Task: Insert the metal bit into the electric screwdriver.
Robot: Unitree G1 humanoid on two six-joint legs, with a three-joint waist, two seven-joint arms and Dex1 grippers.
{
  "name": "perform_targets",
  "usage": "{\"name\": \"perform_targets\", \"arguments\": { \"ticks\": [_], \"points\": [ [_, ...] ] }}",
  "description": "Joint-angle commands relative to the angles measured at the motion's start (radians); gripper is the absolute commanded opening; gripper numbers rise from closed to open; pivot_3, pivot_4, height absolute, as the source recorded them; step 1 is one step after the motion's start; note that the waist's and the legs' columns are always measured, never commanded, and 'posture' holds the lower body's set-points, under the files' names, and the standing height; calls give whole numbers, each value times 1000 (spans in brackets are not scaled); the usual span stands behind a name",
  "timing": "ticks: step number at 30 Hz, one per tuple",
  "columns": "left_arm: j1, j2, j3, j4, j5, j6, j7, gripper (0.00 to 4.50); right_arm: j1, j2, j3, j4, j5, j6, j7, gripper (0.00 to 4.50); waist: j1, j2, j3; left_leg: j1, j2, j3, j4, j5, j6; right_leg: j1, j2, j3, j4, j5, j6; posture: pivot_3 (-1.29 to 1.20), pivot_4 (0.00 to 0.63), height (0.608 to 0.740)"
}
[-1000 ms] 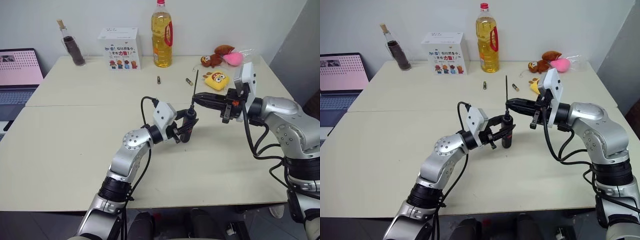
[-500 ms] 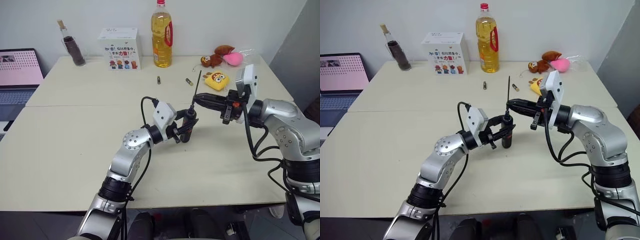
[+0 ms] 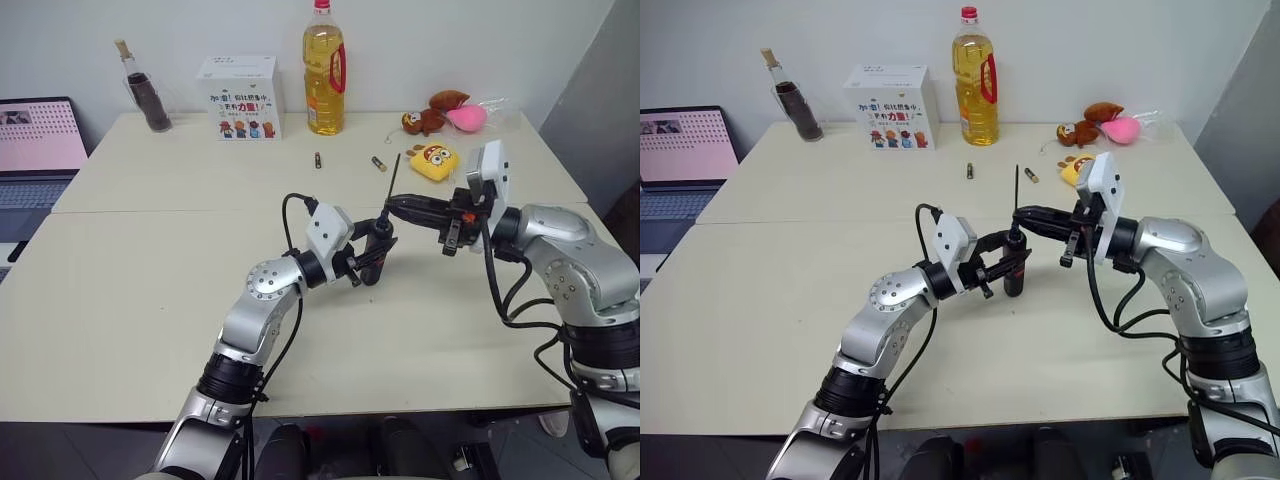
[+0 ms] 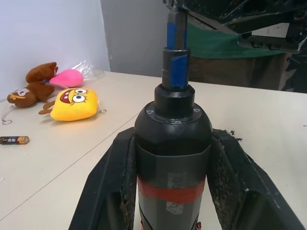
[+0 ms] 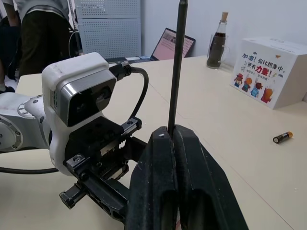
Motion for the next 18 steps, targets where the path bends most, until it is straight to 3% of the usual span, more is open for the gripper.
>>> {"name": "perform_targets", "arguments": {
  "ticks": [1, 5, 11, 18],
  "points": [
    [8, 0, -5, -21, -11, 7, -13, 1642, 15, -7, 30, 40, -51, 25, -8, 36, 0, 0, 0, 0, 0, 0, 0, 0, 0, 0, 0, 0, 0, 0, 0, 0, 150, 740],
    [7, 3, -2, -20, -10, 6, -12, 1642, -7, -2, 8, 43, -33, 36, -18, 36, 0, 0, 0, 0, 0, 0, 0, 0, 0, 0, 0, 0, 0, 0, 0, 0, 150, 740],
    [1, 4, 3, -11, -9, 3, -10, 1642, -66, -2, -61, 14, 64, 124, -26, 1153, 0, 0, 1, -1, 0, 0, 0, 0, 0, 0, 0, 0, 0, 0, 0, 0, 150, 740],
    [-19, 32, 23, 4, -20, 19, -26, 1642, -101, -17, -225, -80, 258, 314, -143, 2561, 2, 0, 1, -3, 0, 0, 0, 0, 0, -2, 0, 0, 0, 0, 0, 0, 150, 740]
  ]
}}
